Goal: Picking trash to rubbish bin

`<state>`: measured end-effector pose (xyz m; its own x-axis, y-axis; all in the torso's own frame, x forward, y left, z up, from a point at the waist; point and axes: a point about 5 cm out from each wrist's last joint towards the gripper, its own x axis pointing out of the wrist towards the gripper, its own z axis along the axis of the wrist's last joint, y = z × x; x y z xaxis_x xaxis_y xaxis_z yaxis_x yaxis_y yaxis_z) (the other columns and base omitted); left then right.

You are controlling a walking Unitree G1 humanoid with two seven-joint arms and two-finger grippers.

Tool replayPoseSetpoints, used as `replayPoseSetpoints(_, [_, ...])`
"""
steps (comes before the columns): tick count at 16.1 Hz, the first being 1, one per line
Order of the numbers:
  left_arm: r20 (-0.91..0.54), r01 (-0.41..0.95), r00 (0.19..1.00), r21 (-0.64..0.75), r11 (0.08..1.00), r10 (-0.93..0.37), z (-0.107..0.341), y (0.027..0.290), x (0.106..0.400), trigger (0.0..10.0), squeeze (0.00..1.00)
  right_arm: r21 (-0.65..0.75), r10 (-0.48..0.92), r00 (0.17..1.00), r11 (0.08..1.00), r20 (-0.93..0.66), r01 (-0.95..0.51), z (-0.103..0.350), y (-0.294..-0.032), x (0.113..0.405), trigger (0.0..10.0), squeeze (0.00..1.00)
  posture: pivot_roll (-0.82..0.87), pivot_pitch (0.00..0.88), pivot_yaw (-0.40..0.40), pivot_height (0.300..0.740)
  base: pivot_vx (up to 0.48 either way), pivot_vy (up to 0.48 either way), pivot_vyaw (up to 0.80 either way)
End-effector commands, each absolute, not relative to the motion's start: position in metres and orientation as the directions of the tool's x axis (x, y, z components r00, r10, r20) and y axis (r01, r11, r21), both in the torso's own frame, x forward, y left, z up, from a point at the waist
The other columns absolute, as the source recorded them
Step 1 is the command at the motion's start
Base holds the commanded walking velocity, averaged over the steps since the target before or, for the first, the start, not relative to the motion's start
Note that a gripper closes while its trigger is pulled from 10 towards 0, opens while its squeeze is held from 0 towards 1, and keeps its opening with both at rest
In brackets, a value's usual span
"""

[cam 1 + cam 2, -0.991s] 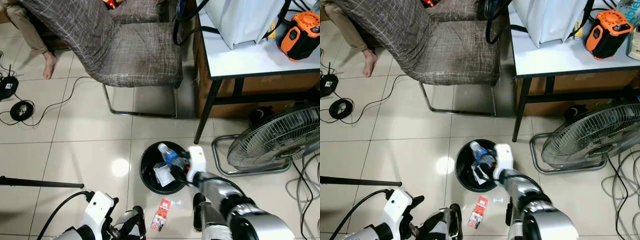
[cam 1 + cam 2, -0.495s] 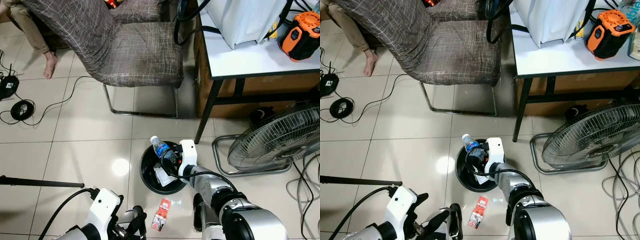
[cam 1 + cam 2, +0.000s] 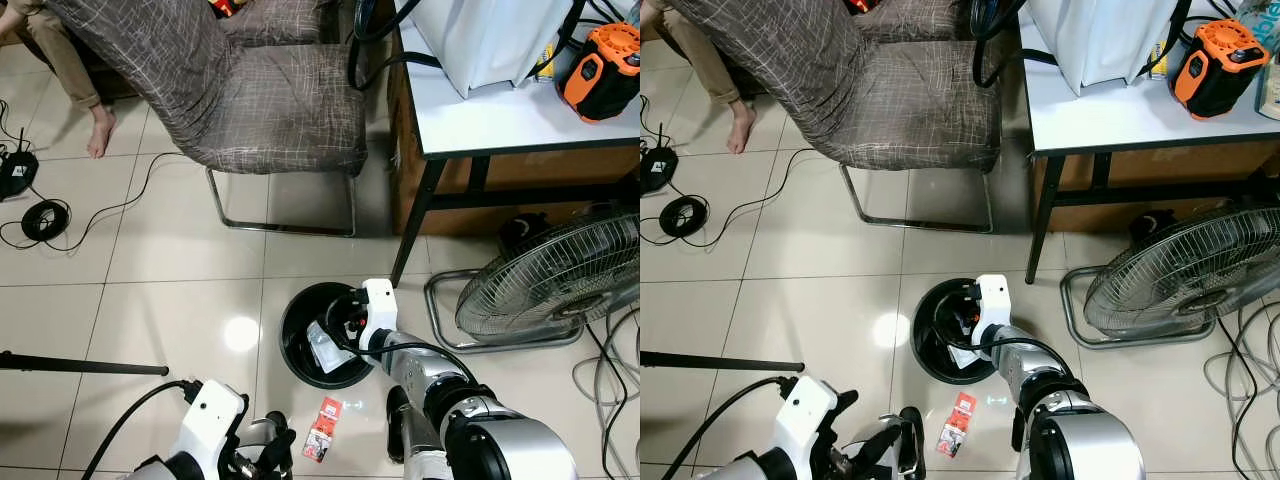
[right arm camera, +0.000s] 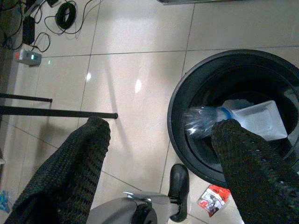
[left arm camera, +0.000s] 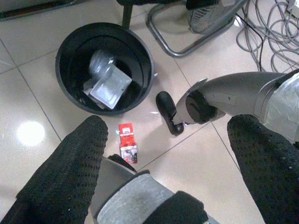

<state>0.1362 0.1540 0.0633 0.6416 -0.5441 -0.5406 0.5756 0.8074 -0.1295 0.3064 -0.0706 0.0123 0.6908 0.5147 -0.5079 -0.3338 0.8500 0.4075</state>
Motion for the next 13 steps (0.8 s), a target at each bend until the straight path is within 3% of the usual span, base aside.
replayPoseSetpoints(1, [-0.571,0.569,0.624,-0.136,0.811,-0.533,0.058,0.156,0.129,10.0,1.00,0.426,0.530,0.664,0.841,-0.527,-0.334,0.005,-0.066,0.298,10.0,1.00,0.12,0.344,0.124,0.740,0.000,0.000,0.00])
replayPoseSetpoints(7, [-0.576,0.564,0.624,-0.136,0.814,-0.528,0.054,0.157,0.134,10.0,1.00,0.424,0.527,0.661,0.844,-0.534,-0.330,0.003,-0.068,0.296,10.0,1.00,0.12,0.347,0.121,0.740,0.000,0.000,0.00])
replayPoseSetpoints(13, [-0.553,0.542,0.664,-0.106,0.834,-0.503,0.056,0.157,0.150,10.0,1.00,0.386,0.501,0.678,0.861,-0.538,-0.330,0.004,-0.076,0.300,10.0,1.00,0.10,0.293,0.098,0.740,0.000,0.000,0.00])
